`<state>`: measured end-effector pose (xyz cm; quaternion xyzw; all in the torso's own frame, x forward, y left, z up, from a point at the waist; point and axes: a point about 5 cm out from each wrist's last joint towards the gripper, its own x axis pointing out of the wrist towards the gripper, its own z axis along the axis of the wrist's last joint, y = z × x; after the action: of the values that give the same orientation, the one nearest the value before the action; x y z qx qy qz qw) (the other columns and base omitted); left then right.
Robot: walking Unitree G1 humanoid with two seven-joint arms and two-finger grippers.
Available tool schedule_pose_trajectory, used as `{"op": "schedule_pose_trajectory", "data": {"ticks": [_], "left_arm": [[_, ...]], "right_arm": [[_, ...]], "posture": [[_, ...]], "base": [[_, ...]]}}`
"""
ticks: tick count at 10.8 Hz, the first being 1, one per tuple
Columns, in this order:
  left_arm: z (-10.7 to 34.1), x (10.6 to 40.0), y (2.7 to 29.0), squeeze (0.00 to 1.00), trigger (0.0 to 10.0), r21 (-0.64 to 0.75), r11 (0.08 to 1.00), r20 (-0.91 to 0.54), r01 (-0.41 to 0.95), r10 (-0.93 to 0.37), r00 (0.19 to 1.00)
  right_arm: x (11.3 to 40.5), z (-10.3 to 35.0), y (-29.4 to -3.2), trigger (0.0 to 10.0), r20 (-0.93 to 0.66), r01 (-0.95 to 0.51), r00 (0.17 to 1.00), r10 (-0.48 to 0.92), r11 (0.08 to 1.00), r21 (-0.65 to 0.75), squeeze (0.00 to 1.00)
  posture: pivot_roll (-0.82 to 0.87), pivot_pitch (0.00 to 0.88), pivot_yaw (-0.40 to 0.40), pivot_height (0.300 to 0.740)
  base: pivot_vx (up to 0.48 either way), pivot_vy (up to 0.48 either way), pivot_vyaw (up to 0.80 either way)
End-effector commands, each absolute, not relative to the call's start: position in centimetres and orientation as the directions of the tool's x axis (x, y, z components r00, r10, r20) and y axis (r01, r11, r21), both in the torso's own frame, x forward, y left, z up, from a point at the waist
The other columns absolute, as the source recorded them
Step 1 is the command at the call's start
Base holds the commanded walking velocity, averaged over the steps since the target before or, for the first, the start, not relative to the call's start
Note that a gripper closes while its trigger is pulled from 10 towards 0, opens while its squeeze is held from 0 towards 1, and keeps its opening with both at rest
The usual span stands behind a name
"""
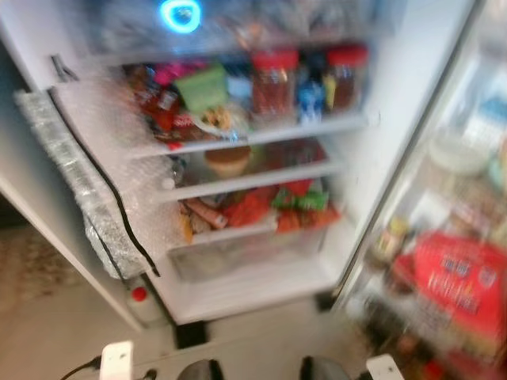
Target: Restocking fridge
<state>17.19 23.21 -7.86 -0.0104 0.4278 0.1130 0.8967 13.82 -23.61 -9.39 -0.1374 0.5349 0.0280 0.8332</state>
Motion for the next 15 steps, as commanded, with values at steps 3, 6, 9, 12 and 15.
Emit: {"op": "schedule_pose_trajectory", "data": {"ticks": [3,6,9,12,15], "left_arm": [[-7.97,16.53,24.0,0.0,10.0,0.106,0.973,-0.777,-0.205,0.21,0.594],[-8.0,16.37,24.13,0.0,10.0,0.112,0.971,-0.776,-0.211,0.218,0.592],[-8.04,16.39,23.98,0.0,10.0,0.09,0.97,-0.776,-0.227,0.211,0.594],[-8.01,16.44,24.01,0.0,10.0,0.093,0.971,-0.776,-0.221,0.21,0.595],[-7.96,16.51,24.06,0.0,10.0,0.101,0.972,-0.774,-0.212,0.211,0.597]], "right_arm": [[14.38,-9.41,-22.52,10.0,-0.894,-0.197,0.444,-0.062,0.967,-0.164,0.0],[14.45,-9.39,-22.51,10.0,-0.894,-0.191,0.444,-0.059,0.969,-0.159,0.0],[14.5,-9.37,-22.56,10.0,-0.894,-0.188,0.444,-0.059,0.97,-0.158,0.0],[14.48,-9.37,-22.54,10.0,-0.894,-0.185,0.444,-0.057,0.971,-0.153,0.0],[14.49,-9.39,-22.41,10.0,-0.894,-0.179,0.446,-0.045,0.974,-0.138,0.0]], "posture": [[-0.07,0.0,0.064,0.622],[-0.07,0.0,0.063,0.622],[-0.07,0.0,0.058,0.622],[-0.07,0.0,0.061,0.622],[-0.07,0.0,0.061,0.622]], "base": [[0.0,0.384,0.0],[0.0,0.376,0.0],[0.0,0.368,0.0],[0.0,0.346,0.0],[0.0,0.199,0.0]]}}
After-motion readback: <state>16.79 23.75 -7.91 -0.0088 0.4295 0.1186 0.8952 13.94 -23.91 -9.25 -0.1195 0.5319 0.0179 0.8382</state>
